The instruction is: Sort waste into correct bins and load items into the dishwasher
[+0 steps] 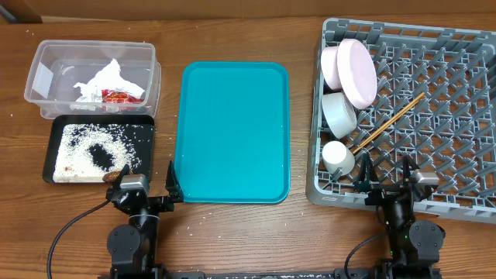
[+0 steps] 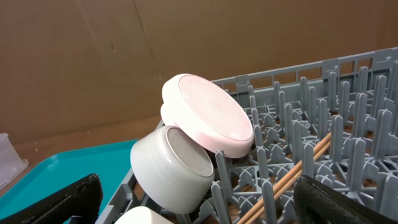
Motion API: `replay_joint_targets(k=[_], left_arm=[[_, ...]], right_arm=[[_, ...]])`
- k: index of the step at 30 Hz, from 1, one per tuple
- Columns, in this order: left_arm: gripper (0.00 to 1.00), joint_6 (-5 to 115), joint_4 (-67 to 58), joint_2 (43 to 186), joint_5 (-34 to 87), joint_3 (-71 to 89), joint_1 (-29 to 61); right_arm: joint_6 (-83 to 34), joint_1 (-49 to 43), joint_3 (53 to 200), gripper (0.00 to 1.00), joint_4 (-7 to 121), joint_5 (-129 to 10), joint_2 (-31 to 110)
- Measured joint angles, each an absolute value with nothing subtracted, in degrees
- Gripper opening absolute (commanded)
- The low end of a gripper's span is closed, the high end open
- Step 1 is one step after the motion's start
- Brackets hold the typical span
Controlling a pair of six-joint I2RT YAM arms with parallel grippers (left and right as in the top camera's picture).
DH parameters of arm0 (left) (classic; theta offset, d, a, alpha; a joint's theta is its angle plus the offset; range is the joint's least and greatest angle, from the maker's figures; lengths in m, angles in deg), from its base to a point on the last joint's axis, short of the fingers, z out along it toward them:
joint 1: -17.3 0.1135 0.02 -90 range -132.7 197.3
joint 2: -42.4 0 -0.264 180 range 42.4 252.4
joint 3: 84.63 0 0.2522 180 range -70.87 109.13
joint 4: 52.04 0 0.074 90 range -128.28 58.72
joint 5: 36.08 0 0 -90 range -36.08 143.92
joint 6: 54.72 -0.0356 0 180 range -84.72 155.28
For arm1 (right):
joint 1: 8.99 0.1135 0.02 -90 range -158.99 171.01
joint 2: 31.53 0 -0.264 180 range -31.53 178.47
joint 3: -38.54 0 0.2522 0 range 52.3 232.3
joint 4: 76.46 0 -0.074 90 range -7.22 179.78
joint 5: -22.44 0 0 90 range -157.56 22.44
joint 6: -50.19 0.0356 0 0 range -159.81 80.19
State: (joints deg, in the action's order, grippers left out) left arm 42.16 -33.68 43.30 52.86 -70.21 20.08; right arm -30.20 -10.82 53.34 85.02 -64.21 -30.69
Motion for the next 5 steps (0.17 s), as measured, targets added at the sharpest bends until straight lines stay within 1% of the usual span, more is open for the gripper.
replay_joint_targets(k=[5], left_arm=[[1.00,42.16,-33.68,43.30,52.86,-70.21,20.08]], right_arm=[[-30.23,-10.82,53.34,1.00,85.04,-64.21,-30.69]])
